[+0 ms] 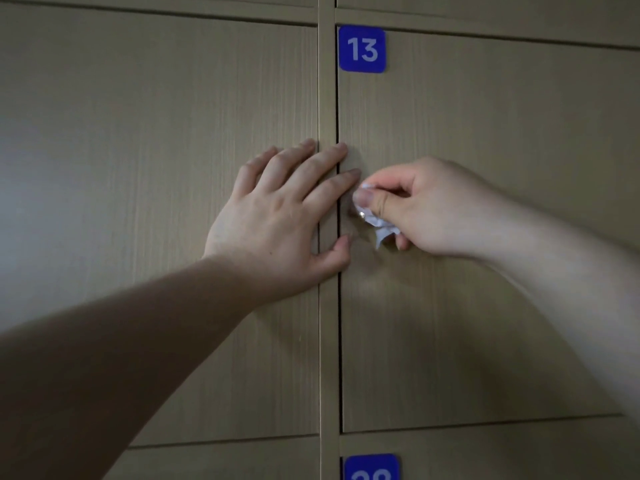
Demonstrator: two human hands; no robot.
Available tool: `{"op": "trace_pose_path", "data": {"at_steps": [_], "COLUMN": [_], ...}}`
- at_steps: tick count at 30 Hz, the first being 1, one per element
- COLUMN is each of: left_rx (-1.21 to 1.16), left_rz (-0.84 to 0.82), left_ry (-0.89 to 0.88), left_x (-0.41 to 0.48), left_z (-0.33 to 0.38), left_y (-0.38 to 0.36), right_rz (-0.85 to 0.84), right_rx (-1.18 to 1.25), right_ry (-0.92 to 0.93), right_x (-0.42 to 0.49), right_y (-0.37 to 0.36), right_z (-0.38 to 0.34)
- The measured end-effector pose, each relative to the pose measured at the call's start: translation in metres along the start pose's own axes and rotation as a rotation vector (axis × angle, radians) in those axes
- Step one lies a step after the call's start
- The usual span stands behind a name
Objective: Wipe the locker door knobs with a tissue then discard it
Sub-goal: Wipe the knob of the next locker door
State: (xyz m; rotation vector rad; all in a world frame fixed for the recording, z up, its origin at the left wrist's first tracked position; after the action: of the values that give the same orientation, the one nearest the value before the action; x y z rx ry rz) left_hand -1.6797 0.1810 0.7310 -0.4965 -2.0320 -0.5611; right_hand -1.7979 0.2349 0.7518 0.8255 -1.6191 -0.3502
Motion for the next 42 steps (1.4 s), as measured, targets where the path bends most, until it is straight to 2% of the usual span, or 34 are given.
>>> {"op": "trace_pose_path", "data": {"at_steps": [4, 9, 12, 15, 18, 20, 23, 26, 30, 37, 39, 42], "left_rx": [-0.01, -0.011, -0.006, -0.008, -0.013, -0.016, -0.011, -0.008, -0.015, -0.026, -0.028, -0.021], "left_rz": [0.007, 0.016, 0.013, 0.006, 0.012, 0.008, 0.006, 0.015, 0.019, 0.015, 0.017, 0.019], "left_ry": [-0.006, -0.002, -0.001, -0.002, -0.004, -0.002, -0.001, 0.002, -0.002, -0.005, -0.005, -0.007], "left_x": [0.0, -0.001, 0.0, 0.0, 0.0, 0.0, 0.0, 0.0, 0.0, 0.0, 0.0, 0.0], "left_z": [0.001, 0.001, 0.001, 0.001, 0.002, 0.001, 0.0, 0.0, 0.0, 0.0, 0.0, -0.001], "left_y": [0.001, 0.001, 0.0, 0.0, 0.0, 0.0, 0.0, 0.0, 0.0, 0.0, 0.001, 0.001], "right_rz": [0.083, 0.044, -0.052, -0.151, -0.166, -0.146, -0.048, 0.077, 0.15, 0.397, 0.44, 0.434], "right_rx": [0.245, 0.158, 0.021, -0.28, -0.508, -0.526, -0.379, -0.112, 0.191, 0.509, 0.518, 0.213], "right_ry": [-0.017, 0.011, 0.029, 0.079, 0.11, 0.117, 0.096, 0.04, -0.029, 0.073, 0.137, 0.257], "right_x": [-0.01, -0.006, -0.001, 0.003, 0.006, 0.005, -0.001, -0.007, -0.01, -0.029, -0.033, -0.03], "right_y": [-0.002, 0.002, 0.004, 0.003, 0.0, -0.002, 0.0, 0.002, -0.005, -0.007, -0.008, -0.006], "right_z": [0.014, 0.008, -0.001, -0.021, -0.033, -0.034, -0.026, -0.009, 0.014, 0.035, 0.036, 0.019]}}
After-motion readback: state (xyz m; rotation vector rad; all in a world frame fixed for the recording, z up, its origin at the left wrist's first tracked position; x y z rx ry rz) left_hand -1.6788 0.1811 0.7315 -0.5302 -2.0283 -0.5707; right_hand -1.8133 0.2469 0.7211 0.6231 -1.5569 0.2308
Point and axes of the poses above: each hand's wrist, its own x-axis towards the middle knuckle, its own y-axis out of the back of the hand, z = x × y, the point moved 9 cm from there along x, towards the middle knuckle, and after that the axes turned 6 degrees about -z, right-handed, at the moved point
